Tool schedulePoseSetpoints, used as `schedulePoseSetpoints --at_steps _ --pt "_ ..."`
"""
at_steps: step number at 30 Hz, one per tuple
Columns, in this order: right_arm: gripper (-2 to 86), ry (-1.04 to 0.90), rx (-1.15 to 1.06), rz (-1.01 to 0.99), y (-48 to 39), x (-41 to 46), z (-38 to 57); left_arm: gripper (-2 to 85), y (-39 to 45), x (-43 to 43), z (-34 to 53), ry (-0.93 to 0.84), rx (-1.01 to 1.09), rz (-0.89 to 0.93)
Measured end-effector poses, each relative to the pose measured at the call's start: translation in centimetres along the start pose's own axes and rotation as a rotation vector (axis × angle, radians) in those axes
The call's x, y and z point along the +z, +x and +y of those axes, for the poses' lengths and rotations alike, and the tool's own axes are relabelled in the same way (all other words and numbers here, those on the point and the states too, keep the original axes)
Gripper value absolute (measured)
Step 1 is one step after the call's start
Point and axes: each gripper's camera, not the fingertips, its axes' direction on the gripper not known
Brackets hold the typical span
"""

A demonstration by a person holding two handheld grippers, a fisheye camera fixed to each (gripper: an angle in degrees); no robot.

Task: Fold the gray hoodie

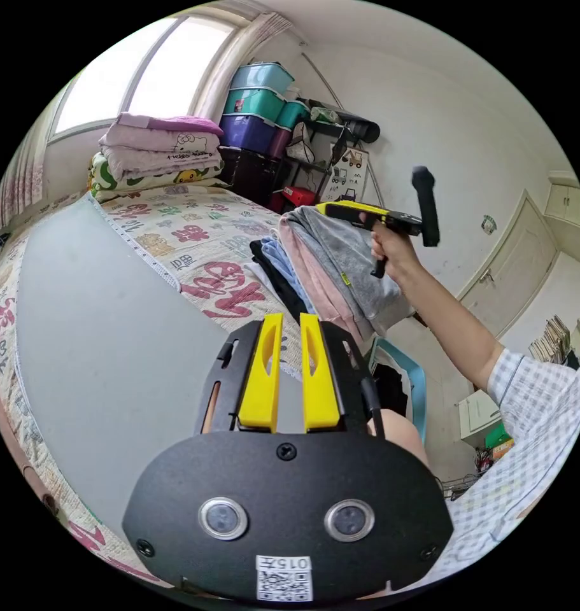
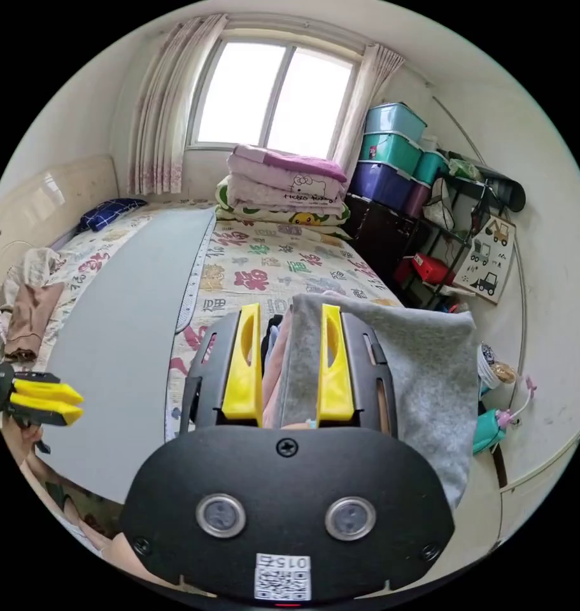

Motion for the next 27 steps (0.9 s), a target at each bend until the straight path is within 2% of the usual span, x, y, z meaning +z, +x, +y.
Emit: schedulePoseSetpoints --at_steps 2,4,6,11,13,14,16,17,24,27 --pt "14.1 -0.046 -0.001 0.034 -0.9 1.9 -3.5 4.8 -0.3 0.6 0.5 0.023 -0.003 0.0" --pt "11.4 -0.148 -0.039 0.158 -1.4 4.2 -6.7 4.4 -1.3 2.0 1.1 0.017 -0.009 0.006" --pt "7.9 -0.179 0.033 0.163 0.4 3.1 -8.4 4.3 -2.2 3.6 1.1 -0.02 -0.014 0.01" --pt "4.6 0.016 0.35 -0.237 11.5 -9.7 -8.9 4.7 -3.6 6.0 -0.1 -0.032 0.023 0.035" --pt "4.0 0.136 0.57 -0.435 19.4 -14.6 -5.4 5.9 -4.4 7.1 -1.9 0.0 0.027 0.056" --pt "3.9 0.17 0.634 -0.497 21.4 -15.3 -4.0 6.3 -4.6 7.5 -2.5 0.007 0.022 0.065" --pt "3.4 0.32 0.859 -0.832 27.6 -15.4 2.4 7.6 -5.6 9.7 -5.7 0.033 -0.006 0.108" --pt "3.4 0.354 0.882 -0.887 28.3 -15.7 3.4 7.9 -5.9 10.4 -6.6 0.034 -0.017 0.121" --pt "4.0 0.375 0.821 -0.848 27.7 -25.0 1.3 10.9 -10.4 19.1 -15.6 0.106 -0.275 0.42" --pt "4.1 0.375 0.807 -0.837 26.9 -27.9 0.6 12.5 -11.3 21.8 -16.9 0.085 -0.335 0.412"
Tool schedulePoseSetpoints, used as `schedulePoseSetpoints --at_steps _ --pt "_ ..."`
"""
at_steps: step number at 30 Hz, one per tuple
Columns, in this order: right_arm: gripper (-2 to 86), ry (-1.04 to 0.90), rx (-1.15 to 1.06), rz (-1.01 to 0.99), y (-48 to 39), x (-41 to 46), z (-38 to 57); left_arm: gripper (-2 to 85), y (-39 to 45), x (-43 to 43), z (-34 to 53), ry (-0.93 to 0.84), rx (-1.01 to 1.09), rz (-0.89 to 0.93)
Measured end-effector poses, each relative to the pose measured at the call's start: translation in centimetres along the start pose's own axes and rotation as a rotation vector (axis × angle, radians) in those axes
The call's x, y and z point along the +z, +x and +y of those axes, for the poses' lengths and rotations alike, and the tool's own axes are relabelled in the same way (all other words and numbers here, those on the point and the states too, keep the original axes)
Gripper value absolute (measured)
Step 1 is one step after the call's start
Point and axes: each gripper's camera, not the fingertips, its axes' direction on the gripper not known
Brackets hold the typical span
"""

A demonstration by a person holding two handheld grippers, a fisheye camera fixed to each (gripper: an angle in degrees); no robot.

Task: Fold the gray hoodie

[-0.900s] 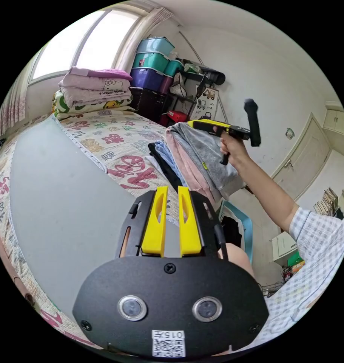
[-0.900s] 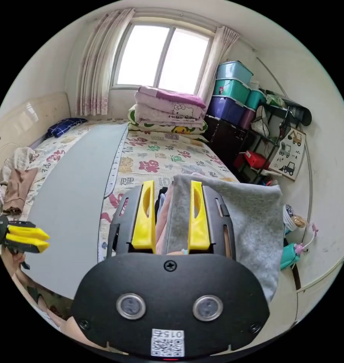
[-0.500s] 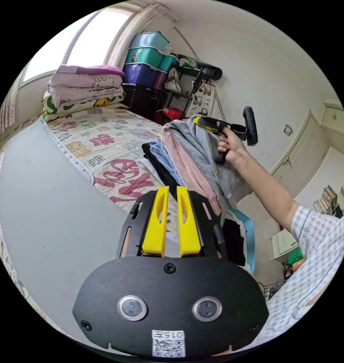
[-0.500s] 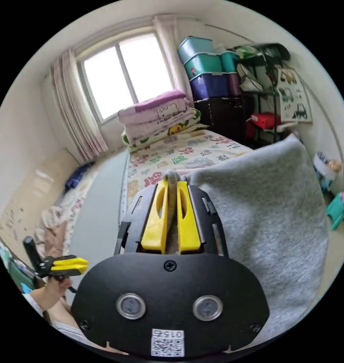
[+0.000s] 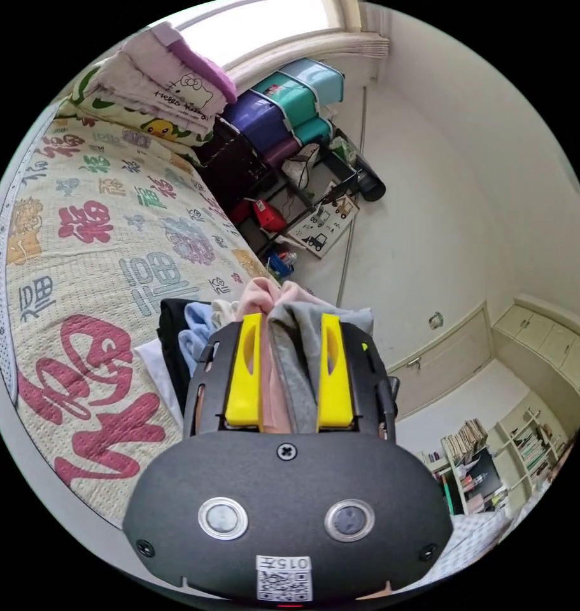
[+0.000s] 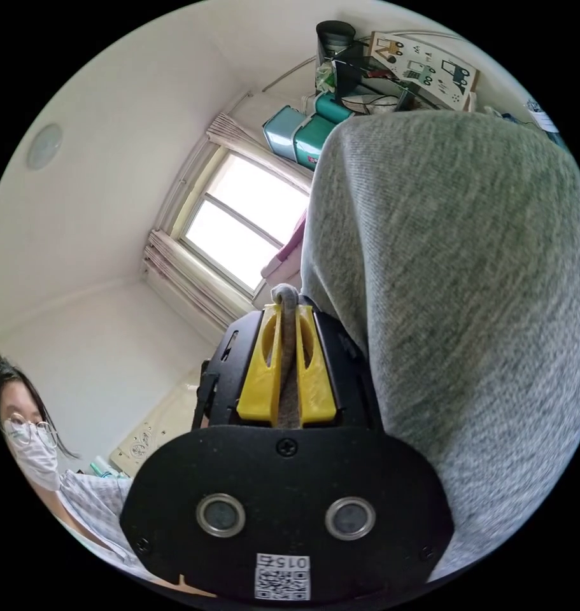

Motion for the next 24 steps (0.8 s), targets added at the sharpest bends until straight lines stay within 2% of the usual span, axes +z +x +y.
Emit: schedulePoseSetpoints --at_steps 4,9,14,17,19,24 --pt "4.1 -0.003 -0.011 0.003 -2.9 -1.6 0.7 7.8 3.7 -0.2 0.9 0.043 0.166 -0.138" --pt "3.9 0.002 -0.02 0.02 -7.1 -3.4 2.0 3.4 9.6 -3.3 3.1 0.063 0.249 -0.268" --pt "3.9 -0.009 -0.204 0.054 -20.6 -7.0 3.1 1.5 17.5 -11.2 4.8 0.118 0.346 -0.294" --pt "3.8 -0.006 -0.339 0.109 -31.6 -11.5 2.0 1.1 22.6 -17.7 6.5 0.158 0.402 -0.29" --pt "3.7 0.064 -0.398 0.079 -39.1 -17.0 1.0 1.0 25.0 -24.7 8.2 0.2 0.393 -0.244" --pt "3.4 0.168 -0.458 0.034 -48.1 -25.8 0.6 0.9 29.5 -43.1 13.9 0.337 0.492 -0.28"
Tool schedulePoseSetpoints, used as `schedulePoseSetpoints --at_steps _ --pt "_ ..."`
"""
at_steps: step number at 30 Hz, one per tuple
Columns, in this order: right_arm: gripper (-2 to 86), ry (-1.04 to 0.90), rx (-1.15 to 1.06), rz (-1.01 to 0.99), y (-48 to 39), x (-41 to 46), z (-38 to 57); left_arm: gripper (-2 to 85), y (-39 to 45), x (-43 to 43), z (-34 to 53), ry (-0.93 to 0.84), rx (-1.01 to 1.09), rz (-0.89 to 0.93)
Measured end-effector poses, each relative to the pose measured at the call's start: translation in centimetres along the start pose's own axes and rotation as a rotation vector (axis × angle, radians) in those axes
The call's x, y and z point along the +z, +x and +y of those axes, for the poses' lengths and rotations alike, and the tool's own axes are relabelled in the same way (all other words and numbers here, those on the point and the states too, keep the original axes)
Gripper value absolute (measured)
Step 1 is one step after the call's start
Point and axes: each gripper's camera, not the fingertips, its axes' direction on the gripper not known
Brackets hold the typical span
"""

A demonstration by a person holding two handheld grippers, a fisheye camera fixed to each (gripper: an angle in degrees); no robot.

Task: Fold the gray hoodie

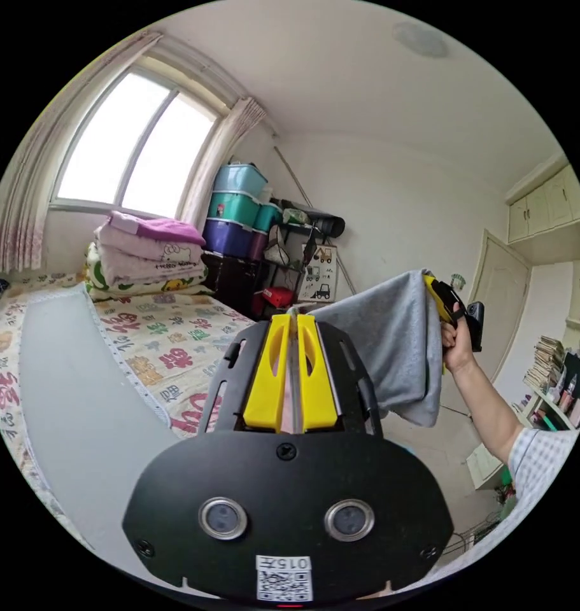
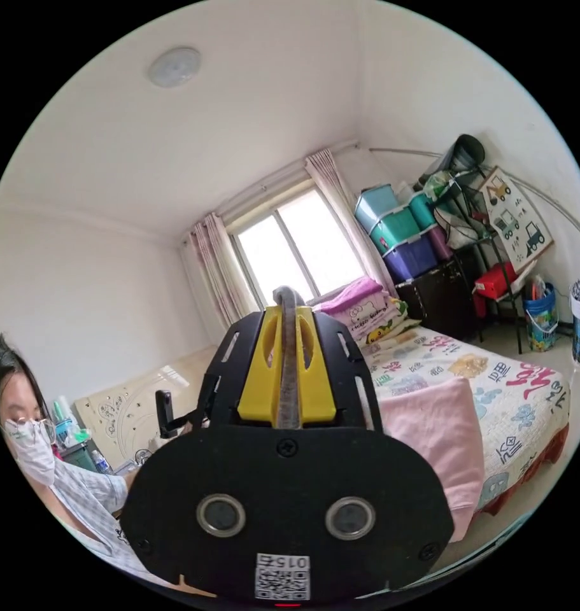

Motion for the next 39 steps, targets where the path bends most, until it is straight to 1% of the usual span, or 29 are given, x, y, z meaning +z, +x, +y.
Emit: schedulePoseSetpoints --at_steps 1,2,4,5,7,8,10,13,16,17,19,20,22,23,25,26,27,28,29,30,31,32,34,35,37,38,39 --pt "3.1 0.008 -0.004 -0.002 -1.2 -1.0 -0.4 0.9 -0.6 -5.5 -0.3 0.04 0.009 -0.031" --pt "3.0 0.008 -0.001 -0.003 -1.6 -1.4 -0.4 0.9 -0.9 -8.2 -0.4 0.06 0.013 -0.049" --pt "2.6 -0.017 0.047 -0.061 -1.8 -1.7 0.8 0.9 -1.8 -19.2 -0.5 0.133 0.031 -0.124" --pt "2.5 -0.026 0.068 -0.087 -1.6 -1.7 1.4 0.9 -1.9 -21.8 -0.4 0.149 0.037 -0.145" --pt "2.4 -0.061 0.163 -0.226 0.0 -0.5 4.5 0.8 -1.6 -31.6 0.5 0.201 0.068 -0.233" --pt "2.4 -0.069 0.182 -0.269 0.2 0.0 5.4 0.8 -1.5 -33.8 0.9 0.213 0.071 -0.255" --pt "2.5 -0.105 0.231 -0.388 0.2 2.6 8.9 0.8 -1.7 -42.0 2.4 0.256 0.063 -0.329" --pt "2.6 -0.173 0.262 -0.476 0.1 6.8 11.7 0.6 -3.2 -49.6 4.7 0.286 0.013 -0.403" --pt "2.9 -0.25 0.273 -0.503 1.1 12.4 13.4 0.5 -7.0 -53.8 7.3 0.323 -0.087 -0.443" --pt "3.0 -0.27 0.27 -0.491 1.4 13.7 13.7 0.5 -8.2 -54.1 7.9 0.321 -0.114 -0.445" --pt "3.2 -0.358 0.284 -0.436 3.4 20.1 16.1 0.3 -13.8 -53.4 10.9 0.319 -0.246 -0.452" --pt "3.3 -0.386 0.288 -0.409 4.1 21.9 16.9 0.3 -15.2 -52.7 11.7 0.31 -0.271 -0.459" --pt "3.9 -0.496 0.327 -0.273 7.2 29.5 21.0 0.2 -21.5 -48.2 14.7 0.218 -0.366 -0.55" --pt "4.1 -0.521 0.342 -0.236 8.1 31.4 22.1 0.2 -23.2 -46.8 15.5 0.189 -0.387 -0.574" --pt "4.7 -0.596 0.435 -0.138 12.8 38.1 26.6 0.0 -29.9 -39.6 18.6 -0.002 -0.426 -0.716" --pt "4.6 -0.619 0.454 -0.1 14.0 39.5 27.7 -0.2 -31.4 -37.6 19.5 -0.057 -0.442 -0.754" --pt "3.7 -0.612 0.496 0.011 16.5 40.7 29.6 -0.5 -34.0 -34.2 21.4 -0.155 -0.484 -0.807" --pt "1.9 -0.553 0.539 0.082 18.8 40.4 30.8 -0.5 -34.8 -31.8 22.7 -0.201 -0.497 -0.863" --pt "1.6 -0.525 0.553 0.086 19.8 40.0 31.2 -0.6 -34.7 -30.9 23.1 -0.213 -0.484 -0.875" --pt "0.8 -0.505 0.529 0.026 21.2 39.5 31.7 -0.5 -33.9 -29.4 23.8 -0.222 -0.441 -0.861" --pt "0.6 -0.543 0.45 -0.071 22.0 39.3 32.1 -0.4 -32.6 -27.8 24.3 -0.254 -0.377 -0.797" --pt "0.4 -0.579 0.4 -0.119 22.2 39.2 32.4 -0.3 -31.9 -26.8 24.5 -0.289 -0.337 -0.751" --pt "0.7 -0.76 0.164 -0.254 21.4 37.6 34.7 0.5 -29.3 -22.2 25.4 -0.466 -0.207 -0.487" --pt "1.0 -0.797 0.104 -0.272 21.1 36.8 35.6 1.1 -28.7 -21.1 25.4 -0.5 -0.184 -0.41" --pt "2.5 -0.91 -0.082 -0.305 20.5 33.2 39.3 4.5 -26.2 -17.3 25.5 -0.559 -0.092 -0.131" --pt "3.3 -0.923 -0.116 -0.31 20.6 32.4 40.1 5.7 -25.6 -16.5 25.8 -0.567 -0.076 -0.071" --pt "4.8 -0.956 -0.176 -0.344 20.6 31.5 40.8 7.3 -24.5 -14.8 26.5 -0.597 -0.06 0.03"
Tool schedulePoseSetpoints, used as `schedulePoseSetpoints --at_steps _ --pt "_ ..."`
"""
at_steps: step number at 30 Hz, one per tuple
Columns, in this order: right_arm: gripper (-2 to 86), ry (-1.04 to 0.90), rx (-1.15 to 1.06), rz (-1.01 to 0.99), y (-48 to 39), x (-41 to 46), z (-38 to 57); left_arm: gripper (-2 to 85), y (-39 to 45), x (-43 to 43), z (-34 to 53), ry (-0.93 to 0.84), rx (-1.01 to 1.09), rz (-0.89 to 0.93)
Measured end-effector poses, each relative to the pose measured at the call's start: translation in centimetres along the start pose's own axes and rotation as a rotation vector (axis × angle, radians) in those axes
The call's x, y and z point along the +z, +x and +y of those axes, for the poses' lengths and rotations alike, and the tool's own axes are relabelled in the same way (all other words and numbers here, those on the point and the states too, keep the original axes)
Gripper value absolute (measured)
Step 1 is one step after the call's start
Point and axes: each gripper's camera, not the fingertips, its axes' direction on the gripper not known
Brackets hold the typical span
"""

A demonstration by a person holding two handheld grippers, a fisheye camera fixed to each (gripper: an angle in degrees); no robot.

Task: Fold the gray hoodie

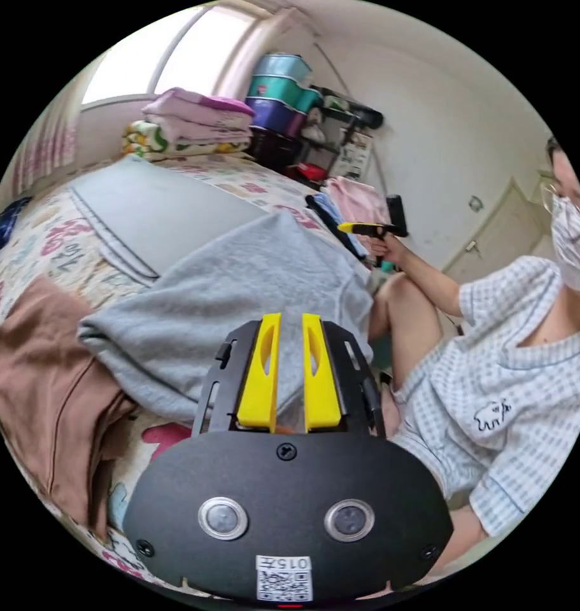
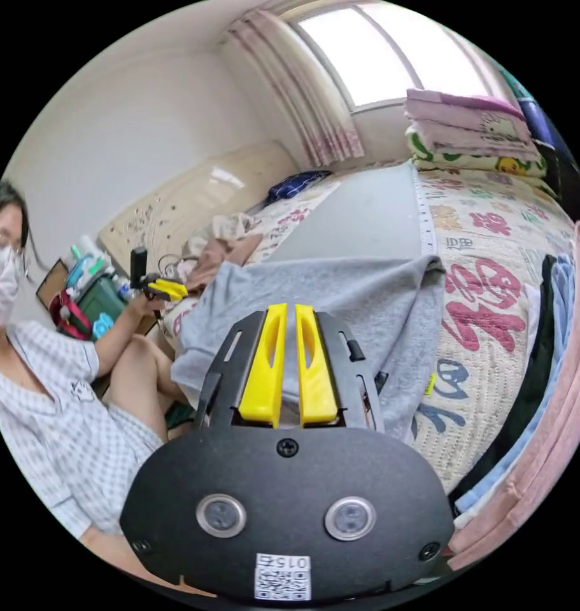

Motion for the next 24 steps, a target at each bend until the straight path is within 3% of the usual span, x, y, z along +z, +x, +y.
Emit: schedulePoseSetpoints --at_steps 3,7,10,16,24 --pt "7.4 -0.044 -0.21 -0.132 0.0 -0.9 1.6 9.9 4.0 5.1 -0.7 -0.146 0.141 0.125" --pt "8.6 -0.166 -0.221 -0.278 5.5 0.3 6.3 11.1 9.0 9.8 -1.1 -0.21 0.276 0.117" --pt "10.0 -0.239 -0.242 -0.22 8.0 0.4 8.5 11.3 9.0 11.7 -2.0 -0.17 0.239 0.184" --pt "11.1 -0.309 -0.242 -0.072 13.0 1.4 11.5 10.8 10.4 17.1 -2.6 -0.281 0.22 0.083" --pt "10.5 -0.418 -0.249 -0.033 18.5 5.0 12.9 6.7 12.1 21.4 -4.5 -0.323 0.216 -0.002"
